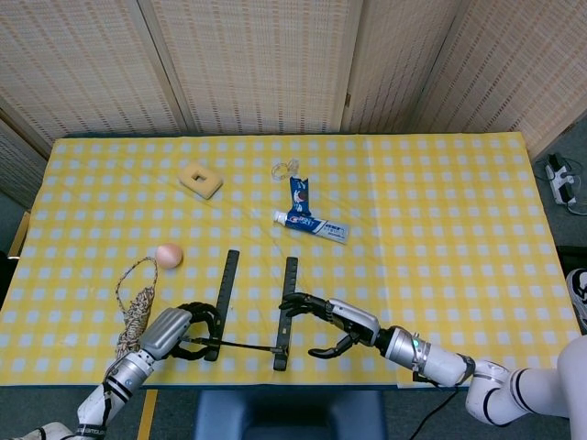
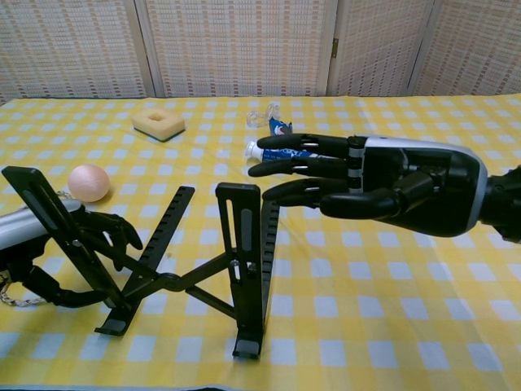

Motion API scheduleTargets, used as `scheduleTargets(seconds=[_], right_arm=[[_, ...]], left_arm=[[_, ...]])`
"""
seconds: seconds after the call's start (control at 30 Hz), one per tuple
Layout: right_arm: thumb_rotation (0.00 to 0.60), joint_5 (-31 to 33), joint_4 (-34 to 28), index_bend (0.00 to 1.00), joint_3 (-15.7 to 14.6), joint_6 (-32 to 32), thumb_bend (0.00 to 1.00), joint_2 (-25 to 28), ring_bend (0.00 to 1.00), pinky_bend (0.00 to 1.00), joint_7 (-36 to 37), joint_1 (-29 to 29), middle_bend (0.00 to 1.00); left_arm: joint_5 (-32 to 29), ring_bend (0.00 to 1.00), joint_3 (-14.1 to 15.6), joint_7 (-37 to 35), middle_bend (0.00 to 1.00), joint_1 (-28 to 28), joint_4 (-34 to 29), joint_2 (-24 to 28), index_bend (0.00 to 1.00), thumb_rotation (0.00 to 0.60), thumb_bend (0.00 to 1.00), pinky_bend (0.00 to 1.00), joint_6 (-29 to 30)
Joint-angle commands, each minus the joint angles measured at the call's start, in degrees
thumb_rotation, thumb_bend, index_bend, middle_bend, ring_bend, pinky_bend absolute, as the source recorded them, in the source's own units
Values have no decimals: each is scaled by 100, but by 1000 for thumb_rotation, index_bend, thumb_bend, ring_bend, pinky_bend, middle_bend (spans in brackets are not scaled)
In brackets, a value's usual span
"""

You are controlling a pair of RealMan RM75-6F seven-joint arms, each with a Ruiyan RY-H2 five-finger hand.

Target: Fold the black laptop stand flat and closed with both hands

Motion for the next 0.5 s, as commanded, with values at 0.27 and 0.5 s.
scheduleTargets(seconds=[0.27,0.5], right_arm=[[600,12,51,114,27,-33,316,-32,140,18,37,-23,137],[600,16,67,114,40,-51,315,-42,139,18,52,-37,135]], left_arm=[[-19,268,-1,-59,331,60,37,-65,556,600,350,317,-10],[-16,269,-14,-77,333,97,73,-104,569,600,355,318,10]])
